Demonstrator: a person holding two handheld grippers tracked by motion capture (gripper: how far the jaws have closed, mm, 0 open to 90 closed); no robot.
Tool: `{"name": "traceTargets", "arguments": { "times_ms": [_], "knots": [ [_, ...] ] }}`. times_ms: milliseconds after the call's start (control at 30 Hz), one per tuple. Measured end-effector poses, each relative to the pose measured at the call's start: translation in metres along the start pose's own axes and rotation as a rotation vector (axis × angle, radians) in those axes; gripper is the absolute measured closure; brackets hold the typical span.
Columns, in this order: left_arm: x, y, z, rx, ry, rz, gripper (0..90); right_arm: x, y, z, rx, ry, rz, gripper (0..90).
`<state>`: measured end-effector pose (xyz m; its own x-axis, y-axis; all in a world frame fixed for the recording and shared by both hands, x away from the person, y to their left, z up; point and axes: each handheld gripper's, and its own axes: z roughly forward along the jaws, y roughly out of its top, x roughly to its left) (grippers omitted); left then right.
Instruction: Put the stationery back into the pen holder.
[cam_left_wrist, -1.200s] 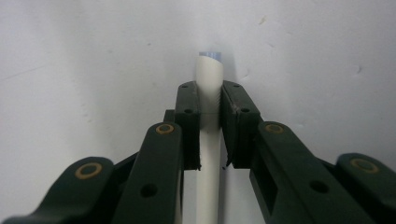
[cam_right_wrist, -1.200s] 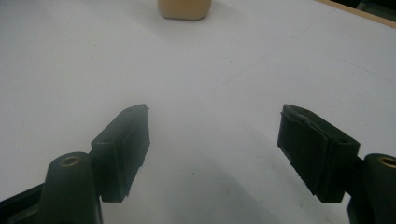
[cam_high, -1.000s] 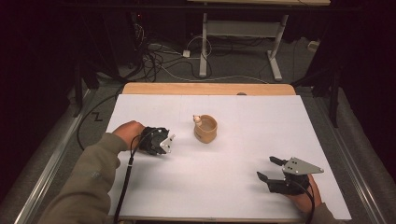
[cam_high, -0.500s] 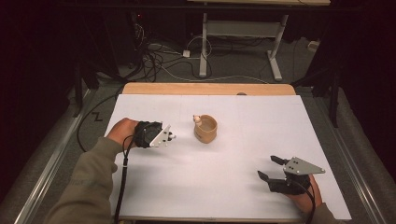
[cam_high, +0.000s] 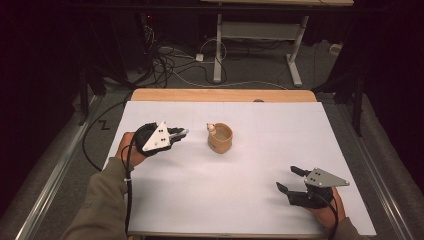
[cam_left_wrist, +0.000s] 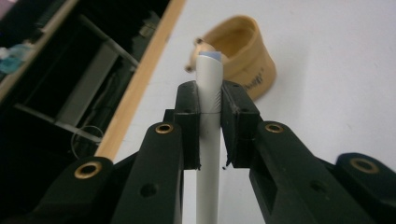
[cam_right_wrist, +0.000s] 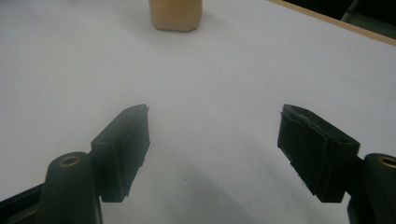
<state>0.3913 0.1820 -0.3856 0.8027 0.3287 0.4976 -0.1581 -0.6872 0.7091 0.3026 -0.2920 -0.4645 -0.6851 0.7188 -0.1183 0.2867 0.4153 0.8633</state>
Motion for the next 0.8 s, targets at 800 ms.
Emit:
{"name": "traceTargets", "arguments": {
  "times_ms": [800],
  "knots": [
    [-0.016, -0.015, -0.004, -0.333, 0.232, -0.476, 76.1, 0.000, 0.000, -0.002, -0.029, -0.007, -0.012, 25.5]
  ]
}}
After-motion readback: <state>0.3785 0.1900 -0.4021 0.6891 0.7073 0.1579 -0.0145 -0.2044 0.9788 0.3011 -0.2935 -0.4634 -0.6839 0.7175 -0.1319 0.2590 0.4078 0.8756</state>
